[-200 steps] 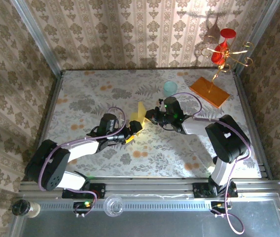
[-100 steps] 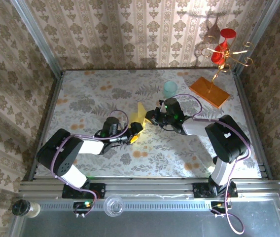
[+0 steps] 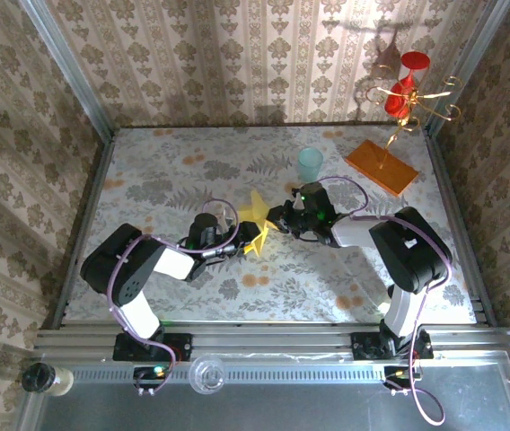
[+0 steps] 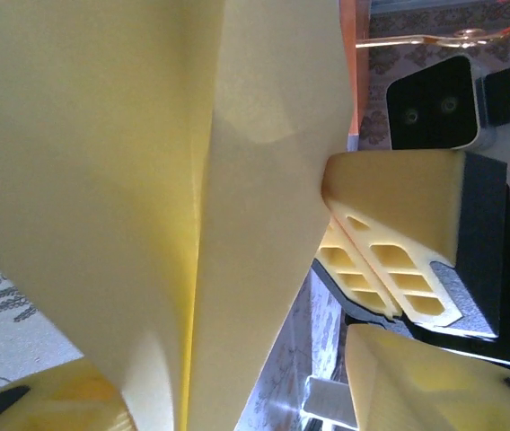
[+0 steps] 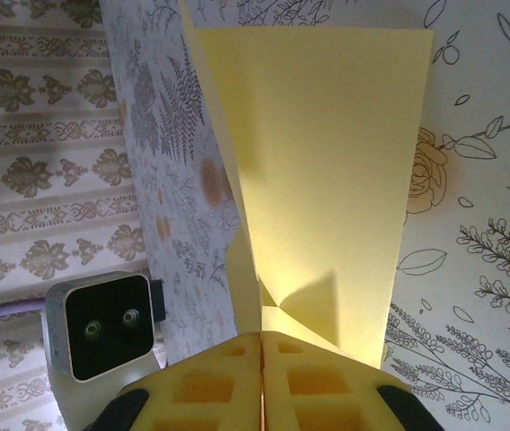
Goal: Fold a paper plane with a square sheet of paper (pick it up from the middle)
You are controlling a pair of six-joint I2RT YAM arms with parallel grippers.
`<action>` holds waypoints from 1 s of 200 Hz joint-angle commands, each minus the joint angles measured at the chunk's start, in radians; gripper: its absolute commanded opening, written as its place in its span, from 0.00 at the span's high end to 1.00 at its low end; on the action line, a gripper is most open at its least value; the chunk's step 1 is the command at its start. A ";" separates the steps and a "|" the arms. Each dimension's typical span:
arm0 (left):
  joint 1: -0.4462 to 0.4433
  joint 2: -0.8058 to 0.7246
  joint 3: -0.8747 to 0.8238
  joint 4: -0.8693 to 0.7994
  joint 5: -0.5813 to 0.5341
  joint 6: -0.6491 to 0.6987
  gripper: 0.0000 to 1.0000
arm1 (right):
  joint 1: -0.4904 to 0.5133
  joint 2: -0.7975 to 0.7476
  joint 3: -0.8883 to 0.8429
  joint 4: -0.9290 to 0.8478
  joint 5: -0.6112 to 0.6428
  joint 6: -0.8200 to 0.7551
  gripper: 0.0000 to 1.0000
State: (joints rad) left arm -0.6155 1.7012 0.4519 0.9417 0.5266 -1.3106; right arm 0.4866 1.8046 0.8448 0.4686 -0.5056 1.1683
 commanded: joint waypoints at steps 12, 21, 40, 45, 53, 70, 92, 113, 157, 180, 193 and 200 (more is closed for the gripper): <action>0.002 0.013 -0.004 0.051 0.000 0.002 0.56 | -0.008 0.031 -0.006 0.010 -0.014 0.011 0.89; 0.002 0.019 -0.004 0.052 0.001 0.004 0.59 | -0.008 0.034 -0.005 0.011 -0.016 0.011 0.88; 0.003 0.033 -0.001 0.064 0.005 0.001 0.64 | -0.009 0.041 -0.003 0.009 -0.016 0.011 0.88; 0.005 0.036 -0.001 0.068 0.007 -0.001 0.65 | -0.009 0.042 -0.003 0.008 -0.016 0.011 0.88; 0.005 0.042 0.000 0.076 0.009 -0.002 0.67 | -0.009 0.044 -0.004 0.009 -0.019 0.013 0.87; 0.005 0.050 0.001 0.081 0.011 -0.004 0.71 | -0.011 0.049 -0.002 0.010 -0.018 0.015 0.87; 0.008 0.053 0.000 0.082 0.013 -0.004 0.75 | -0.011 0.052 0.000 0.010 -0.019 0.015 0.86; 0.011 0.055 0.002 0.077 0.015 -0.003 0.80 | -0.011 0.049 0.000 0.007 -0.019 0.016 0.83; 0.020 0.048 0.023 0.026 0.032 0.017 0.91 | -0.024 -0.025 -0.002 -0.070 0.019 -0.031 0.58; 0.029 0.023 0.035 -0.024 0.039 0.045 0.92 | -0.037 -0.102 0.000 -0.170 0.090 -0.097 0.49; 0.038 0.003 0.043 -0.058 0.044 0.064 0.92 | -0.042 -0.144 0.005 -0.237 0.137 -0.141 0.46; 0.043 -0.009 0.048 -0.079 0.045 0.075 0.92 | -0.046 -0.168 0.008 -0.269 0.161 -0.164 0.46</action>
State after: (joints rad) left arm -0.5922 1.7397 0.4702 0.9352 0.5472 -1.3003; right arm 0.4534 1.7409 0.8433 0.3386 -0.4515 1.1084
